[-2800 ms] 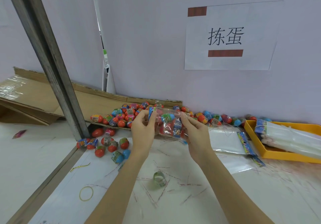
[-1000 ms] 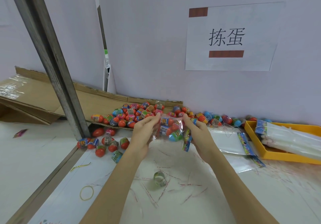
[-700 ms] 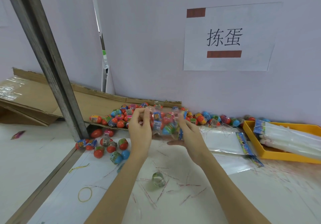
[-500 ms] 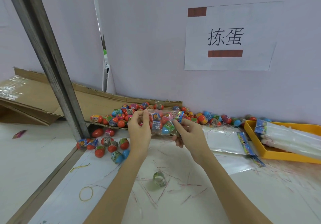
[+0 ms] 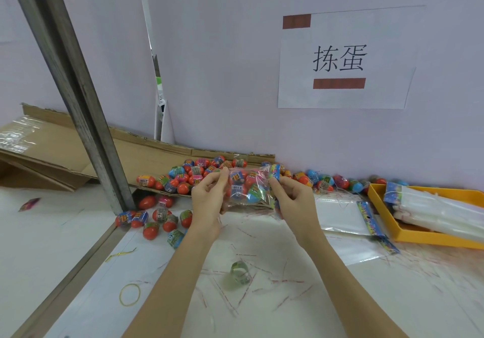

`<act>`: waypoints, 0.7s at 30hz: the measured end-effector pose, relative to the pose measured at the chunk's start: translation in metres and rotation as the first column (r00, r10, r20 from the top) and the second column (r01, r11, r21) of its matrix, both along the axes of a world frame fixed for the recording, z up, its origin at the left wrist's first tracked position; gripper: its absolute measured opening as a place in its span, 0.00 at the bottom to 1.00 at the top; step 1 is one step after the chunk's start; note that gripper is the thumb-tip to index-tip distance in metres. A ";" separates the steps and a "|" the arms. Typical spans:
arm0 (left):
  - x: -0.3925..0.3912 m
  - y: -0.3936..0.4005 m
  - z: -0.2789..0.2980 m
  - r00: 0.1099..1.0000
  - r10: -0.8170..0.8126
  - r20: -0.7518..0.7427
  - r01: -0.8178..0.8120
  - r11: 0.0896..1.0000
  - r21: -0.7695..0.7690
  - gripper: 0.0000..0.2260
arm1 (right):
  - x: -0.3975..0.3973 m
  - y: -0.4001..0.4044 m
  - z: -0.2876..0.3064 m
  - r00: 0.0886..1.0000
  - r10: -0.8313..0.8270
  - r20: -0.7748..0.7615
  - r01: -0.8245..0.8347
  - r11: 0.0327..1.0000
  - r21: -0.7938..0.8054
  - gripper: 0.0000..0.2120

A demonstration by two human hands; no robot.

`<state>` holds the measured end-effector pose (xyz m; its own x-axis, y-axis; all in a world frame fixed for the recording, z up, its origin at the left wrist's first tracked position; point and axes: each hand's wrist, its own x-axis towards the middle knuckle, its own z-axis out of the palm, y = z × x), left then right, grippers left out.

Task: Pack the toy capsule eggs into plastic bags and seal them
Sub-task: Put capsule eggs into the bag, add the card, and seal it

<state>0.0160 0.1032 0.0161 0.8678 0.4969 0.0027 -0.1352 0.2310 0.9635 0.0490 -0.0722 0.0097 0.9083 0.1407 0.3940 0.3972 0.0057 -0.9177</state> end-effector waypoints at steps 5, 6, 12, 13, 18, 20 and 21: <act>-0.002 -0.004 0.003 0.997 0.037 0.072 -0.033 0.998 -0.062 0.08 | 0.002 -0.001 -0.001 0.998 -0.065 0.007 0.065 0.998 0.001 0.15; -0.002 -0.005 0.003 0.996 0.042 0.073 -0.037 0.997 -0.068 0.08 | 0.001 0.000 -0.003 0.997 -0.070 -0.010 0.070 0.998 -0.005 0.15; -0.006 -0.012 0.008 0.981 0.021 0.195 -0.022 1.000 0.005 0.12 | -0.005 0.004 0.006 0.912 0.229 -0.340 -0.155 0.960 0.233 0.17; -0.006 -0.011 0.008 0.973 -0.023 0.230 0.003 0.996 0.087 0.12 | -0.005 0.005 0.009 0.868 0.326 -0.374 -0.208 0.924 0.322 0.18; -0.008 -0.018 0.005 0.940 -0.209 0.268 0.126 0.946 0.298 0.19 | -0.004 0.005 0.013 0.822 0.390 -0.414 -0.189 0.874 0.448 0.22; -0.005 -0.018 0.003 0.949 -0.124 0.290 0.063 0.975 0.212 0.14 | -0.003 0.004 0.009 0.868 0.295 -0.400 -0.140 0.917 0.374 0.17; -0.004 -0.016 0.003 0.954 -0.086 0.286 0.024 0.976 0.215 0.11 | -0.004 0.004 0.008 0.883 0.267 -0.385 -0.129 0.929 0.348 0.13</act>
<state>0.0121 0.0871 0.0189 0.8391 0.4100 0.3575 -0.4106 0.0464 0.9106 0.0454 -0.0684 0.0173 0.9618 0.2714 0.0356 -0.0635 0.3480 -0.9353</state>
